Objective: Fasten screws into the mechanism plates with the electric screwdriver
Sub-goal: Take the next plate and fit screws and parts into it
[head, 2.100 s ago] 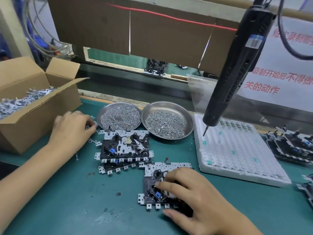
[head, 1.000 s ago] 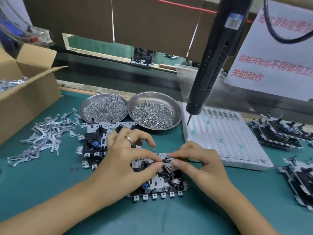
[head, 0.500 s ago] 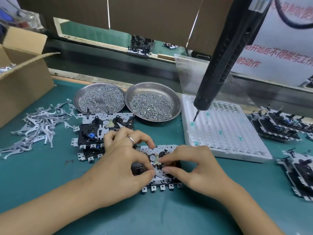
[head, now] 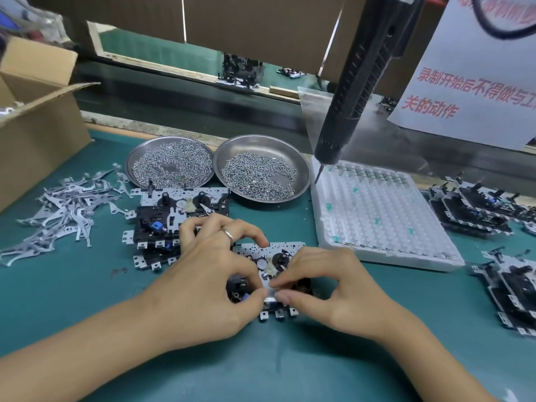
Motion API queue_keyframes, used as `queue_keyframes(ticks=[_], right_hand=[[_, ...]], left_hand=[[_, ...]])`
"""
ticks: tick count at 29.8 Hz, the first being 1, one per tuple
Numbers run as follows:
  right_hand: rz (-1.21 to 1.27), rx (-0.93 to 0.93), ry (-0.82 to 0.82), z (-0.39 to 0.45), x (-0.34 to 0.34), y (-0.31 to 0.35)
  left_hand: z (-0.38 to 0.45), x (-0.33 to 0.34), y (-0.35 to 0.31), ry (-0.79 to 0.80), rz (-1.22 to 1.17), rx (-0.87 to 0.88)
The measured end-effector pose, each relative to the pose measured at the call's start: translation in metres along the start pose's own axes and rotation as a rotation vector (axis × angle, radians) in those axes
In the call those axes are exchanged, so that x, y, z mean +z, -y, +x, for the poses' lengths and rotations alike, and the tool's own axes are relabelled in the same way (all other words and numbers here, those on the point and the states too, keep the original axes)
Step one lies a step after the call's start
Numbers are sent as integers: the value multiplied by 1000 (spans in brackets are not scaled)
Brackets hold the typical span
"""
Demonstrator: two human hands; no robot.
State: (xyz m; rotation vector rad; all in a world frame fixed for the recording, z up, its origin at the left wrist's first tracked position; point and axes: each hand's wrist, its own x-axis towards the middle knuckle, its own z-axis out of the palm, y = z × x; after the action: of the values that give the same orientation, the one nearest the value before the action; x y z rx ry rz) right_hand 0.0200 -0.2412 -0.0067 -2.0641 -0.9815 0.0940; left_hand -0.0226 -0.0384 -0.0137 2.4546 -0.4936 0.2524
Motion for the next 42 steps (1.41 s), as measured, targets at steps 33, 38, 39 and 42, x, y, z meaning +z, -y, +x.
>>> queue_keyframes(ticks=[33,38,39,42], right_hand=[[30,80,-638,-14,29,-7],[33,47,-628,-13,30,-6],[33,42,-626,-14,29,-6],[52,48,-629,-14,28,-7]], left_hand=[[0,-4,-1,-19,79,107],[2,-7,0,-9,99,152],[2,-8,-1,-33,95,162],[8,-16,0,-194,46,150]])
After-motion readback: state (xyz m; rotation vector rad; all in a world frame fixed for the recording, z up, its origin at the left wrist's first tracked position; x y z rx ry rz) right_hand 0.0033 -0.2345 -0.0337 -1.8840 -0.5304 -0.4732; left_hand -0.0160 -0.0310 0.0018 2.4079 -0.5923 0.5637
